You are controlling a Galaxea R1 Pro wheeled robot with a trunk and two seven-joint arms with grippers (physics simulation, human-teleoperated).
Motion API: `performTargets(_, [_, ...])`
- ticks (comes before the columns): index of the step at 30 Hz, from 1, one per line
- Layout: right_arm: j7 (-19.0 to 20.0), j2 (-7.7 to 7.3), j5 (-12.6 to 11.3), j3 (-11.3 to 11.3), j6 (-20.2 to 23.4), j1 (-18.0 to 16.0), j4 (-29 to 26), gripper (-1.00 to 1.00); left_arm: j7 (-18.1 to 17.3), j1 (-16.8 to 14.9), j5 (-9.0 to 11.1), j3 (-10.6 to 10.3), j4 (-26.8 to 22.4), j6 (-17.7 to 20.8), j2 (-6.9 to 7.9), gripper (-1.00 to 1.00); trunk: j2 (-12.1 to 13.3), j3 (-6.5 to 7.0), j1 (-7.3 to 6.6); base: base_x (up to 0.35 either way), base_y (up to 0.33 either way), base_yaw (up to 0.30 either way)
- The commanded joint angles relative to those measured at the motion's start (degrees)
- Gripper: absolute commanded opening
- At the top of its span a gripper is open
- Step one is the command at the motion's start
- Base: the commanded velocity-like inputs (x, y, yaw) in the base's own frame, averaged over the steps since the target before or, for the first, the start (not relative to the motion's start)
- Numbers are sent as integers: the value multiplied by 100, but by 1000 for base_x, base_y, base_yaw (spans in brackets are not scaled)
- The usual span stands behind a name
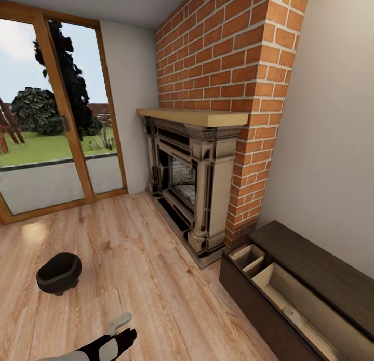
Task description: Place each of the two pumpkins and all three candles from the living room inside a cabinet in the living room (use any cabinet), then make sure every cabinet is closed, and position the cauldron so it is next to a table in the living room.
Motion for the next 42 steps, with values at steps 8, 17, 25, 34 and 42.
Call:
performTargets(8, [24, 4, -54, 45, -8, 30, 3, 100, 35, -7, 35, -47, 19, 0, 4, 100, -4, -5, 0, 96, -14, 56])
performTargets(17, [16, -1, -62, 38, -8, 41, -24, 100, 39, -6, 38, -54, 11, -1, 5, 100, -4, -5, 0, 307, -81, 2])
performTargets(25, [6, 8, -56, 173, -72, 38, -27, 100, 45, -6, 44, -52, 11, -1, -13, 100, -4, -5, 0, 317, -82, 0])
performTargets(34, [6, 2, -82, 191, -394, 41, -2, 100, 53, -6, 52, -46, 12, -1, -20, 100, -4, -2, 0, 181, -9, 12])
performTargets(42, [-2, 4, -63, 194, -422, 41, 7, 100, 55, -6, 53, -44, 14, -1, -22, 100, -4, 38, 0, 77, 0, 189])
